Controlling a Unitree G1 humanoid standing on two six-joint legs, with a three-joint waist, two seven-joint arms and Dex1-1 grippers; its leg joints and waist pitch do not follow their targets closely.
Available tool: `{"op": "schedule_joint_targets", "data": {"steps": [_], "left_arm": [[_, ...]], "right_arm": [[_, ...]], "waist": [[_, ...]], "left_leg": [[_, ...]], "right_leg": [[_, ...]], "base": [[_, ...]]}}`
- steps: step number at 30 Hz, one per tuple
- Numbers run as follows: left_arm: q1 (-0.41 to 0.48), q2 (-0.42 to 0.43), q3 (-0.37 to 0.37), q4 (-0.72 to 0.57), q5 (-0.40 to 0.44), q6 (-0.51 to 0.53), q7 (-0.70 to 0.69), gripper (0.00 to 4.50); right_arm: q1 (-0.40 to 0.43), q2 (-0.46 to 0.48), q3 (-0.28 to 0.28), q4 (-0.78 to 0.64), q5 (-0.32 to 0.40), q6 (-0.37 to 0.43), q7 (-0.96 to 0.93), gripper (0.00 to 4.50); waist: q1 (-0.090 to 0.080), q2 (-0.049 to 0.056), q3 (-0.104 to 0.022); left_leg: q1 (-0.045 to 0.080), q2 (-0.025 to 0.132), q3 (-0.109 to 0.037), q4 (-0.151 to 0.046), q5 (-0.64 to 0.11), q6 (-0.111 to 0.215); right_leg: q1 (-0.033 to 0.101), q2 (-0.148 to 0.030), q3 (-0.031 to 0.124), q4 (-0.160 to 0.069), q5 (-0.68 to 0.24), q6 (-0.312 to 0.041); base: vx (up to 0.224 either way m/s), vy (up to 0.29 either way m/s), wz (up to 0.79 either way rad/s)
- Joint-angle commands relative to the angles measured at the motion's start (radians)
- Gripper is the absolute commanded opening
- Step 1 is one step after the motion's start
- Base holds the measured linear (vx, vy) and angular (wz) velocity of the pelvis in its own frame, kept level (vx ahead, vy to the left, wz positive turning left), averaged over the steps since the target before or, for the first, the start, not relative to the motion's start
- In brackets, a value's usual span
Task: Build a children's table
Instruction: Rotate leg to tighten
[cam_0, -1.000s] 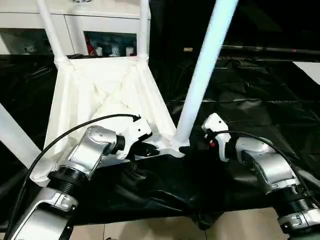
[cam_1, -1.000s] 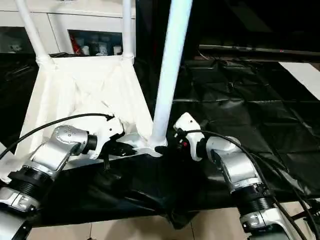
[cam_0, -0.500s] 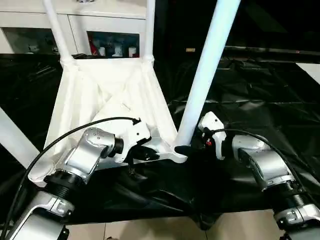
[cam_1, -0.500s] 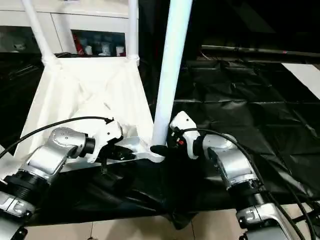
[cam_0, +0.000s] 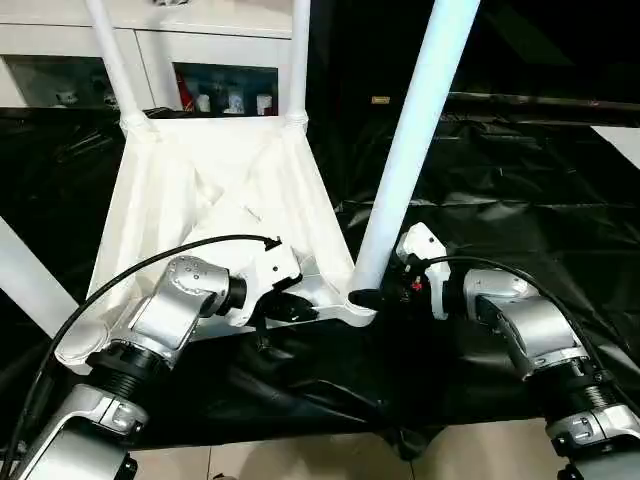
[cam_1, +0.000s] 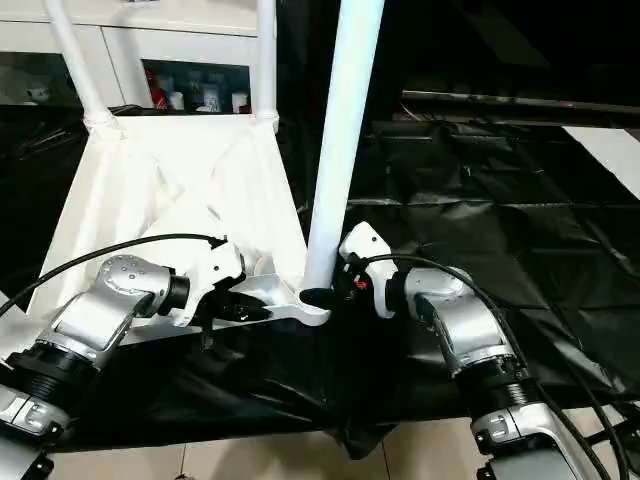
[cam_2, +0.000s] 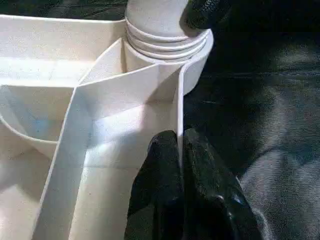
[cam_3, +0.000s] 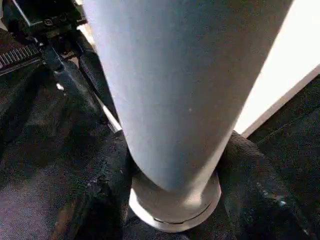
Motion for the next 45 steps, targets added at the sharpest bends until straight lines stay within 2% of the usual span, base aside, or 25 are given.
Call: {"op": "schedule_joint_targets", "data": {"steps": [1,2,3,4,5,7,9,10,11,12,13,16,18,20,23,25,27,30,31,32,34,35,37,41,45], "left_arm": [[-0.012,-0.048,0.017,0.061,0.009,0.014,0.117,0.0],[-0.017,-0.058,0.023,0.07,0.01,0.017,0.138,0.0],[-0.023,-0.077,0.023,0.078,0.015,0.026,0.165,0.0],[-0.026,-0.09,0.023,0.083,0.018,0.032,0.182,0.0],[-0.029,-0.102,0.02,0.085,0.022,0.036,0.195,0.0],[-0.04,-0.145,0.013,0.095,0.028,0.053,0.236,0.0],[-0.066,-0.216,0.007,0.131,0.04,0.073,0.308,0.0],[-0.083,-0.253,0.0,0.158,0.051,0.076,0.349,0.0],[-0.096,-0.281,-0.005,0.18,0.06,0.078,0.377,0.0],[-0.11,-0.309,-0.012,0.201,0.068,0.079,0.401,0.0],[-0.119,-0.328,-0.018,0.217,0.074,0.08,0.417,0.0],[-0.129,-0.339,-0.022,0.238,0.084,0.065,0.434,0.0],[-0.131,-0.337,-0.019,0.244,0.086,0.058,0.436,0.0],[-0.129,-0.322,-0.014,0.246,0.088,0.039,0.419,0.0],[-0.119,-0.282,-0.01,0.249,0.09,-0.01,0.366,0.0],[-0.108,-0.251,-0.01,0.235,0.081,-0.042,0.317,0.0],[-0.1,-0.225,-0.011,0.226,0.075,-0.059,0.28,0.0],[-0.09,-0.194,-0.011,0.214,0.065,-0.072,0.23,0.0],[-0.064,-0.144,-0.017,0.173,0.031,-0.121,0.109,0.0],[-0.052,-0.124,-0.018,0.154,0.014,-0.138,0.054,0.0],[-0.04,-0.098,-0.018,0.122,-0.008,-0.117,-0.004,0.0],[-0.036,-0.085,-0.019,0.11,-0.017,-0.109,-0.032,0.0],[-0.029,-0.071,-0.022,0.089,-0.03,-0.097,-0.067,0.0],[-0.013,-0.043,-0.038,0.048,-0.055,-0.081,-0.138,0.0],[-0.007,-0.038,-0.037,0.036,-0.063,-0.084,-0.161,0.0]], "right_arm": [[-0.007,0.021,-0.01,0.062,-0.021,0.004,-0.063,2.07],[-0.009,0.032,-0.015,0.082,-0.029,0.003,-0.092,2.07],[-0.015,0.056,-0.026,0.123,-0.048,-0.001,-0.17,2.06],[-0.02,0.073,-0.034,0.15,-0.062,-0.004,-0.224,2.05],[-0.025,0.089,-0.042,0.172,-0.069,-0.005,-0.268,2.05],[-0.044,0.14,-0.074,0.222,-0.072,0.001,-0.386,2.04],[-0.082,0.219,-0.12,0.277,-0.061,0.014,-0.543,2.04],[-0.105,0.261,-0.135,0.304,-0.06,0.02,-0.621,2.04],[-0.121,0.29,-0.14,0.324,-0.06,0.02,-0.661,2.04],[-0.135,0.32,-0.131,0.336,-0.065,0.01,-0.684,2.04],[-0.144,0.342,-0.122,0.342,-0.073,-0.003,-0.694,2.04],[-0.142,0.362,-0.104,0.335,-0.085,-0.037,-0.673,2.04],[-0.134,0.363,-0.103,0.323,-0.081,-0.051,-0.652,2.72],[-0.125,0.349,-0.113,0.312,-0.068,-0.053,-0.623,2.78],[-0.109,0.289,-0.124,0.285,-0.052,-0.054,-0.544,3.16],[-0.095,0.24,-0.114,0.252,-0.048,-0.049,-0.471,3.25],[-0.076,0.186,-0.089,0.216,-0.054,-0.051,-0.391,3.5],[-0.053,0.122,-0.064,0.171,-0.058,-0.06,-0.299,3.7],[-0.025,0.044,-0.063,0.102,-0.031,-0.051,-0.183,3.82],[-0.016,0.013,-0.065,0.074,-0.018,-0.044,-0.135,3.93],[-0.008,-0.027,-0.066,0.043,-0.006,-0.026,-0.081,3.98],[-0.002,-0.051,-0.061,0.025,-0.004,-0.019,-0.053,4.23],[0.007,-0.08,-0.05,0.002,-0.002,-0.009,-0.014,4.36],[0.038,-0.15,-0.005,-0.061,0.003,0.006,0.09,4.36],[0.064,-0.176,0.025,-0.11,0.008,0.024,0.156,4.36]], "waist": [[0.0,0.0,-0.056],[-0.001,-0.001,-0.055],[-0.003,-0.006,-0.053],[-0.006,-0.003,-0.048],[-0.008,-0.005,-0.048],[-0.016,-0.003,-0.049],[-0.02,0.0,-0.049],[-0.028,0.0,-0.048],[-0.034,0.001,-0.052],[-0.033,0.009,-0.052],[-0.04,0.005,-0.051],[-0.037,0.003,-0.05],[-0.036,0.0,-0.049],[-0.036,0.001,-0.049],[-0.032,-0.001,-0.049],[-0.027,-0.001,-0.051],[-0.025,0.001,-0.052],[-0.016,0.002,-0.056],[-0.011,0.003,-0.056],[-0.009,0.001,-0.056],[0.0,0.004,-0.06],[0.002,0.008,-0.063],[0.006,0.008,-0.064],[0.011,0.007,-0.06],[0.019,0.005,-0.056]], "left_leg": [[0.001,-0.008,0.018,-0.055,-0.267,0.02],[0.001,-0.008,0.017,-0.056,-0.281,0.015],[0.001,-0.009,0.015,-0.057,-0.313,0.008],[0.005,-0.011,0.014,-0.058,-0.347,0.0],[0.007,-0.013,0.009,-0.057,-0.372,-0.007],[0.006,-0.014,0.006,-0.057,-0.385,-0.013],[0.007,-0.015,0.002,-0.058,-0.398,-0.014],[0.01,-0.018,0.002,-0.055,-0.417,-0.017],[0.014,-0.019,0.0,-0.053,-0.424,-0.023],[0.015,-0.018,-0.003,-0.055,-0.429,-0.025],[0.007,-0.018,-0.002,-0.057,-0.435,-0.021],[0.014,-0.021,-0.001,-0.054,-0.465,-0.004],[0.011,-0.022,-0.001,-0.054,-0.465,0.006],[0.01,-0.022,-0.002,-0.054,-0.469,0.009],[0.01,-0.02,-0.002,-0.055,-0.47,0.016],[0.002,-0.018,-0.003,-0.059,-0.443,0.022],[0.001,-0.017,-0.001,-0.061,-0.429,0.024],[0.001,-0.01,0.003,-0.061,-0.391,0.032],[-0.001,-0.009,0.004,-0.062,-0.379,0.038],[-0.002,-0.008,0.005,-0.062,-0.369,0.044],[-0.003,-0.007,0.01,-0.062,-0.32,0.055],[-0.003,-0.004,0.009,-0.06,-0.283,0.052],[-0.005,-0.003,0.013,-0.056,-0.224,0.059],[-0.005,-0.002,0.016,-0.057,-0.242,0.064],[-0.002,-0.002,0.016,-0.059,-0.284,0.046]], "right_leg": [[0.051,-0.025,0.025,-0.056,-0.292,-0.189],[0.051,-0.025,0.024,-0.058,-0.32,-0.181],[0.05,-0.026,0.022,-0.066,-0.39,-0.156],[0.042,-0.027,0.02,-0.075,-0.47,-0.132],[0.044,-0.031,0.014,-0.084,-0.553,-0.098],[0.04,-0.03,0.012,-0.09,-0.592,-0.076],[0.04,-0.029,0.007,-0.096,-0.605,-0.062],[0.031,-0.025,0.005,-0.102,-0.618,-0.059],[0.029,-0.027,0.004,-0.101,-0.618,-0.06],[0.03,-0.026,0.004,-0.099,-0.602,-0.063],[0.034,-0.022,0.003,-0.098,-0.575,-0.063],[0.028,-0.022,0.0,-0.106,-0.596,-0.054],[0.028,-0.022,-0.001,-0.109,-0.605,-0.049],[0.028,-0.023,-0.002,-0.11,-0.614,-0.047],[0.028,-0.023,-0.001,-0.111,-0.611,-0.046],[0.036,-0.026,0.002,-0.104,-0.578,-0.058],[0.037,-0.026,0.006,-0.101,-0.554,-0.067],[0.041,-0.026,0.013,-0.089,-0.456,-0.111],[0.045,-0.025,0.015,-0.084,-0.419,-0.127],[0.049,-0.026,0.016,-0.081,-0.403,-0.134],[0.052,-0.025,0.021,-0.069,-0.328,-0.165],[0.054,-0.026,0.022,-0.06,-0.27,-0.184],[0.056,-0.022,0.023,-0.049,-0.167,-0.22],[0.057,-0.025,0.023,-0.051,-0.191,-0.223],[0.053,-0.028,0.024,-0.064,-0.312,-0.182]], "base": [[0.0,0.0,0.0],[0.0,0.0,0.0],[0.0,0.0,0.0],[0.0,0.0,0.0],[0.0,0.0,0.0],[0.0,0.0,0.0],[0.0,0.0,0.0],[0.0,0.0,0.0],[0.0,0.0,0.0],[0.0,0.0,0.0],[0.0,0.0,0.0],[0.0,0.0,0.0],[0.0,0.0,0.0],[0.0,0.0,0.0],[0.0,0.0,0.0],[0.0,0.0,0.0],[0.0,0.0,0.0],[0.0,0.0,0.0],[0.0,0.0,0.0],[0.0,0.0,0.0],[0.0,0.0,0.0],[0.0,0.0,0.0],[0.0,0.0,0.0],[0.0,0.0,0.0],[0.0,0.0,0.0]]}}
